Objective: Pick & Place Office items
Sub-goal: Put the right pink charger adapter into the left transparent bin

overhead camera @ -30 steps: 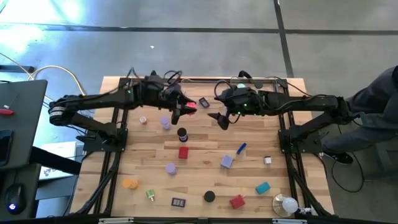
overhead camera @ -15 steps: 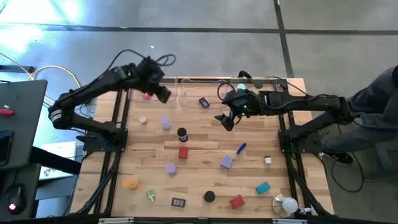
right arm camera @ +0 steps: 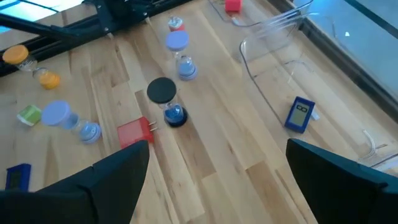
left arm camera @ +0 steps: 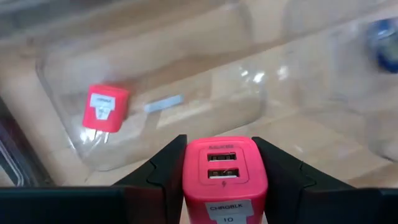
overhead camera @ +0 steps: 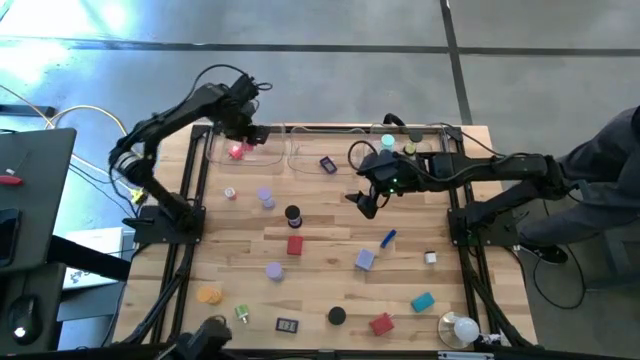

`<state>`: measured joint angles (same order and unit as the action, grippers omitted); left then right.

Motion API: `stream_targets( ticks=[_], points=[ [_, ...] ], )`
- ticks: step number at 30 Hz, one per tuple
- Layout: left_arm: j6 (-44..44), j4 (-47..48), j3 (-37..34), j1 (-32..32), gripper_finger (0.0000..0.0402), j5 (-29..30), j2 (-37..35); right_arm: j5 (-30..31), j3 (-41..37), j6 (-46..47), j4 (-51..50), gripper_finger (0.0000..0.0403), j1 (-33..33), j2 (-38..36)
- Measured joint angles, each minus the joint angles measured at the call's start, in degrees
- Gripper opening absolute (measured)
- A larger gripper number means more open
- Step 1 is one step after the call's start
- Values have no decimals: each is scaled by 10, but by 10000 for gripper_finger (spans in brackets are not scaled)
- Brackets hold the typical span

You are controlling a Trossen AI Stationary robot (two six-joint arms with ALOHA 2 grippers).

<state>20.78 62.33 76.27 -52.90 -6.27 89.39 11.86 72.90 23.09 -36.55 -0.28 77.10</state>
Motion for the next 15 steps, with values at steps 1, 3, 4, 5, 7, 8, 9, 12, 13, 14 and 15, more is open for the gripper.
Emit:
stream_targets(
  ticks=[1,3,4,5,7,8,9,12,13,14,15],
  points=[
    [-4,0,0,-3,147,1,16,0,0,3,-3,368,3,0],
    [-10,0,0,-7,147,3,45,0,0,9,-9,368,8,0],
    [-12,-2,0,-8,147,4,58,0,0,9,-12,368,11,0],
    [-15,-4,0,-9,147,6,70,0,0,9,-14,368,13,0],
    [-15,-9,0,-9,147,7,90,2,0,10,-20,368,18,0],
    [-15,-11,0,-9,147,12,99,2,0,11,-22,368,19,0],
    [-15,-15,0,-9,147,20,106,2,0,12,-22,368,19,0],
    [-15,-16,0,-9,147,35,121,2,0,13,-23,368,19,0],
    [-15,-18,0,-9,147,42,123,2,0,13,-23,368,19,0],
    [-15,-20,0,-9,150,51,125,2,0,13,-23,368,19,0],
    [-13,-22,0,-9,154,56,125,2,0,13,-23,368,19,0]
  ],
)
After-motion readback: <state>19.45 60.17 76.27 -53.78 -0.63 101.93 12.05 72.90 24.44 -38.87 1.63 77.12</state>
